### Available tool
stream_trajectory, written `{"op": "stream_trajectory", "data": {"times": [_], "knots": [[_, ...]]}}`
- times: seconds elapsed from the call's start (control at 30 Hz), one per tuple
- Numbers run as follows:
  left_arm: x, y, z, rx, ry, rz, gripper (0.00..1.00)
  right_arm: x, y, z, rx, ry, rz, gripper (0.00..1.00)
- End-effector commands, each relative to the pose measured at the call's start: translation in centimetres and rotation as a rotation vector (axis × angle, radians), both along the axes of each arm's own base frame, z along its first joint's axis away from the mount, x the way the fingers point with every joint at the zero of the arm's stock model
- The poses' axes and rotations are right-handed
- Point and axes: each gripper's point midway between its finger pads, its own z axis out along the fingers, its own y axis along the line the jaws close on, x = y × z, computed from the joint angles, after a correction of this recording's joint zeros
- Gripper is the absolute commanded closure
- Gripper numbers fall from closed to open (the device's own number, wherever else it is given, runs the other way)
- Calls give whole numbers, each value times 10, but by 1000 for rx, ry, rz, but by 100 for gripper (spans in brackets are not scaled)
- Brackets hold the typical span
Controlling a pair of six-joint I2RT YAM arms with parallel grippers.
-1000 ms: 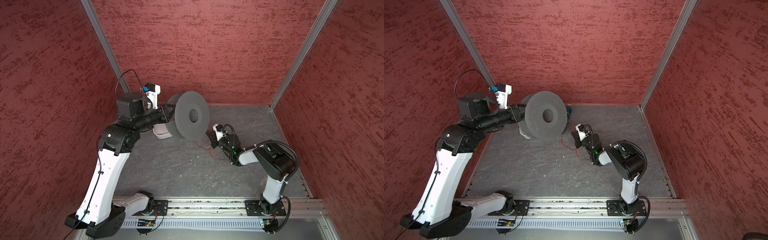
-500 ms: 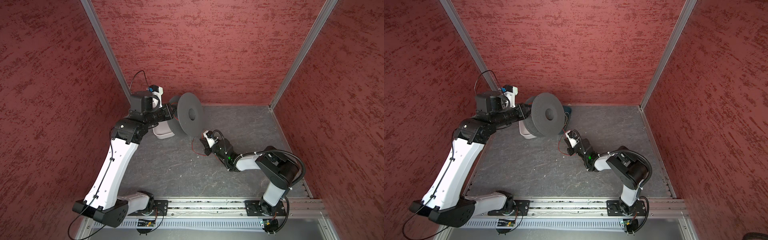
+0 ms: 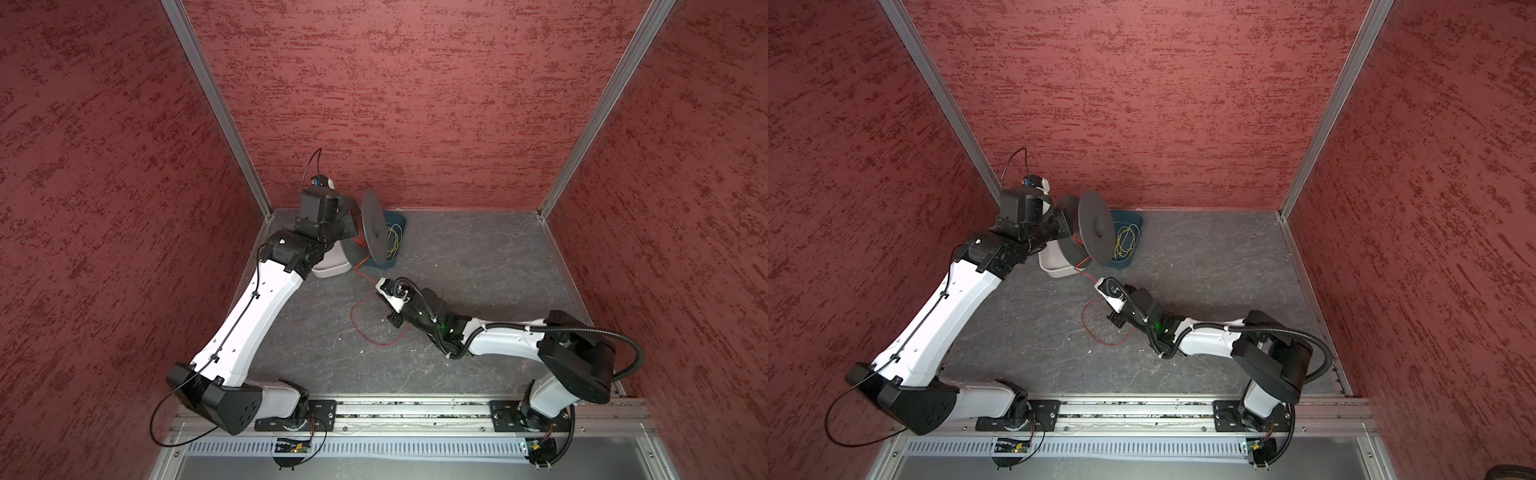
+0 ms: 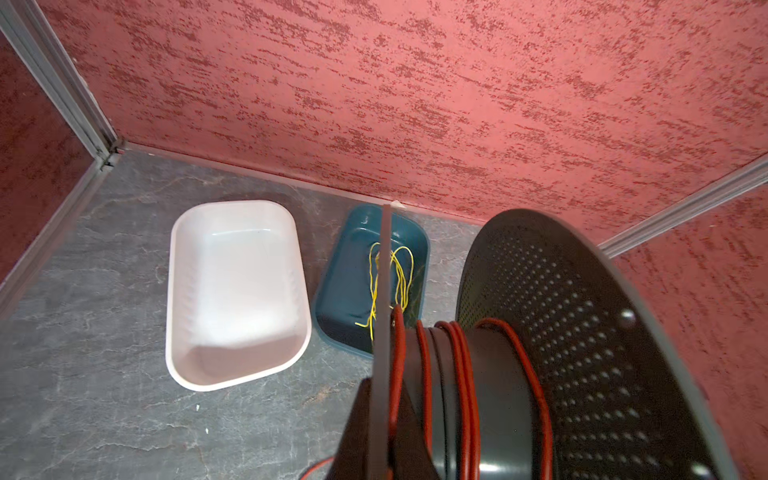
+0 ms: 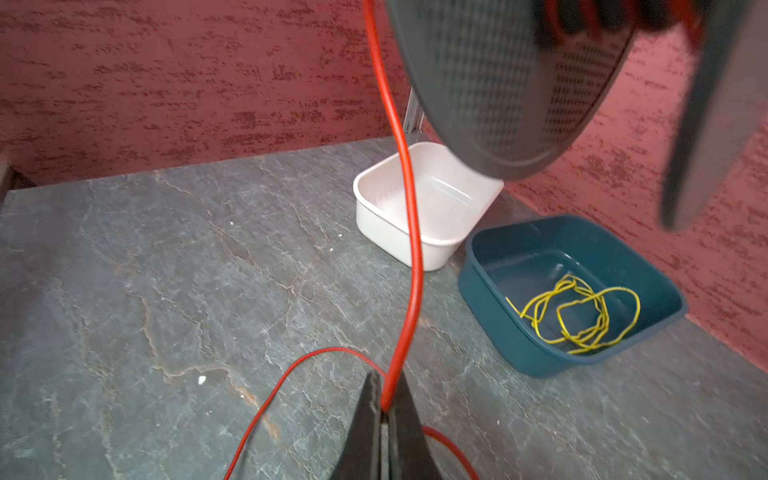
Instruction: Wrap the cables
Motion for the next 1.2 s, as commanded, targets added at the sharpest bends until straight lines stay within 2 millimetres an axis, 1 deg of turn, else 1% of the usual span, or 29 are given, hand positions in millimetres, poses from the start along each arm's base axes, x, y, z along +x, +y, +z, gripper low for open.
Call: {"op": "stream_trajectory", "data": {"times": [0.0,0.1,0.13,0.17,0.27,0.47,0.6,0.7,0.8,0.93,0.97,1.07,1.17], "knots": [[12,11,19,111,-104,98,100,-3,-4,28,-25,-57,-9,100],[14,12,7,194,-81,121,100,-4,-12,51,-13,-92,-22,100],[15,13,3,216,-73,127,100,-4,-13,52,-22,-101,-26,100],[15,13,0,236,-67,132,100,-6,-18,68,-2,-126,-33,100],[15,11,-7,290,-55,135,100,0,-28,88,-9,-175,-84,100],[11,-2,-24,387,-22,91,100,32,-53,113,-74,-258,-263,100],[5,-12,-29,419,-10,27,100,60,-74,130,-69,-248,-359,100],[-2,-21,-31,429,1,-18,100,75,-87,142,-48,-227,-393,100],[-9,-31,-31,445,10,-71,100,93,-99,148,-33,-183,-406,100],[-21,-49,-23,456,-5,-157,100,118,-115,149,-10,-99,-423,100],[-25,-55,-19,447,-12,-188,100,129,-117,140,-15,-55,-422,100],[-37,-70,-8,401,-20,-273,100,152,-127,127,-1,46,-424,100],[-52,-87,2,317,-10,-379,100,165,-127,108,-8,116,-391,100]]}}
